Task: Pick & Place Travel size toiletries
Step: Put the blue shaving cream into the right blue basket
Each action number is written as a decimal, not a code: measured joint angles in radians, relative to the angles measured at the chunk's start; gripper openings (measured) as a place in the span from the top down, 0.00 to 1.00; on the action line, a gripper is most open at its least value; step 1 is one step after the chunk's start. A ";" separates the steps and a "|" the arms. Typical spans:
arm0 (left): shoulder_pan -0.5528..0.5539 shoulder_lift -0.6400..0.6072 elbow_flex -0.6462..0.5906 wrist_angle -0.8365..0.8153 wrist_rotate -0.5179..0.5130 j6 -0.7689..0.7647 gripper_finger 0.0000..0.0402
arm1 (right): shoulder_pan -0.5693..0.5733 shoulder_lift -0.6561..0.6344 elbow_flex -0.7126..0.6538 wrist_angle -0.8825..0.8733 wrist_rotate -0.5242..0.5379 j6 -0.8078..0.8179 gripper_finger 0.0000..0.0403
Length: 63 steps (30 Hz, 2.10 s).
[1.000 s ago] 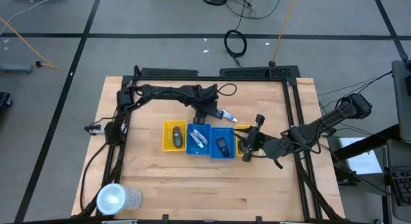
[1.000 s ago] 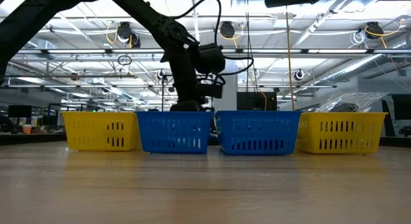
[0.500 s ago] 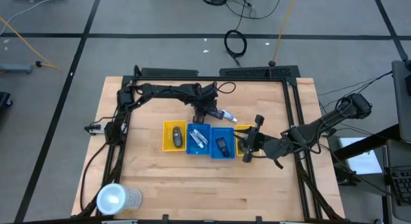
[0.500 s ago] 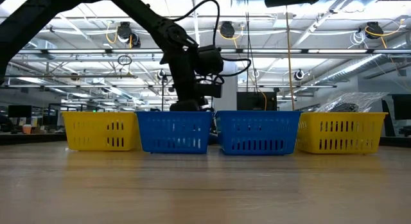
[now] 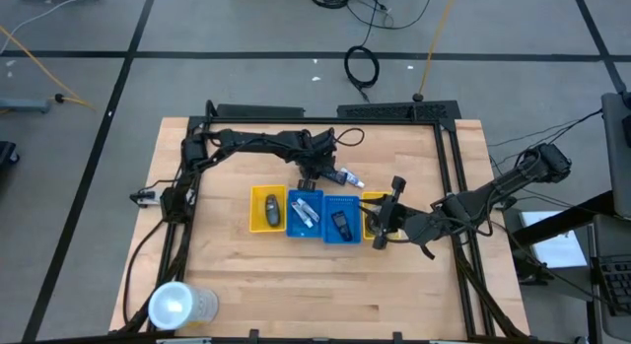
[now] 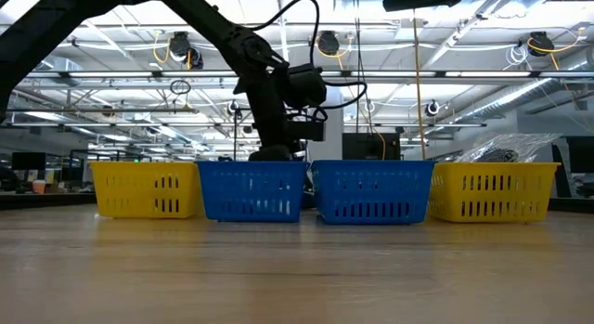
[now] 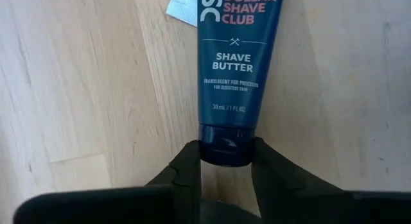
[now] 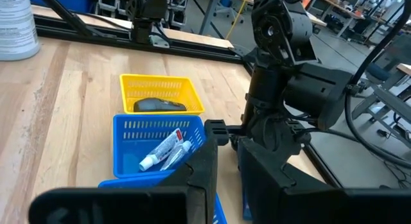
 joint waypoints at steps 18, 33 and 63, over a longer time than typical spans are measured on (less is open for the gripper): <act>0.001 -0.157 -0.006 -0.016 -0.033 -0.094 0.99 | 0.000 0.000 0.000 -0.009 0.000 0.017 0.87; 0.025 -0.160 -0.006 0.051 0.066 -0.429 0.85 | 0.000 0.000 0.000 -0.017 0.000 0.017 0.87; -0.015 -0.055 -0.005 0.177 0.023 -0.836 0.50 | -0.026 0.001 -0.061 0.032 0.000 0.021 0.87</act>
